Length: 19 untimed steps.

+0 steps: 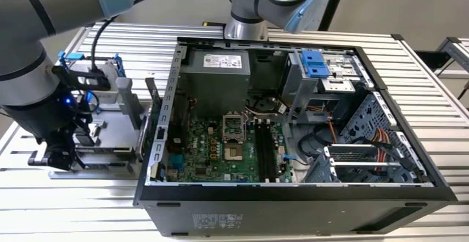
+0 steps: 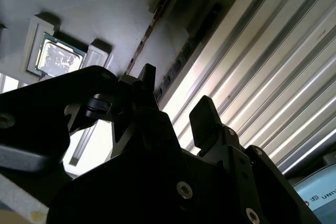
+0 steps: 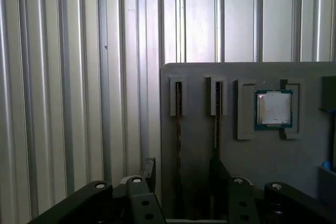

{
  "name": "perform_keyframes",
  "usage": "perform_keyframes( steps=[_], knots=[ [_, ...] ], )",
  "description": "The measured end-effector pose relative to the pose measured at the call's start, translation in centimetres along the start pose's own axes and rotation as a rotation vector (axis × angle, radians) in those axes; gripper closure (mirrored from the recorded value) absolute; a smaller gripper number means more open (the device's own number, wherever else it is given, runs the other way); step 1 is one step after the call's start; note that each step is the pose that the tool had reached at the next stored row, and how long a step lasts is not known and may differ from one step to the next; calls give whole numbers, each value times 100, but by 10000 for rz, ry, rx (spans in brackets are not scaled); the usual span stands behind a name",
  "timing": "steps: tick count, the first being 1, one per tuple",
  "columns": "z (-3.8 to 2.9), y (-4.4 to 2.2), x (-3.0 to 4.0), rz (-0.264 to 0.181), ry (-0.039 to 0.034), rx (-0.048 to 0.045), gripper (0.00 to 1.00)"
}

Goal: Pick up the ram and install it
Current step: 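Pick up the ram and move it above insertion slot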

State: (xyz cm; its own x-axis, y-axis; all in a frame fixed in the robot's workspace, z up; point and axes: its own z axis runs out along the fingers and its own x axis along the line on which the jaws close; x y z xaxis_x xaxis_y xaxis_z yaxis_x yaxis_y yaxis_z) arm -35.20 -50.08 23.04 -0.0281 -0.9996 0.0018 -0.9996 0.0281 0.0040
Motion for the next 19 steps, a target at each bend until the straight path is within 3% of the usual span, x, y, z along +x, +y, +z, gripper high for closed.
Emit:
perform_keyframes(
  steps=[19],
  knots=[
    [55,-1,0,0,0,0,0]
  ],
)
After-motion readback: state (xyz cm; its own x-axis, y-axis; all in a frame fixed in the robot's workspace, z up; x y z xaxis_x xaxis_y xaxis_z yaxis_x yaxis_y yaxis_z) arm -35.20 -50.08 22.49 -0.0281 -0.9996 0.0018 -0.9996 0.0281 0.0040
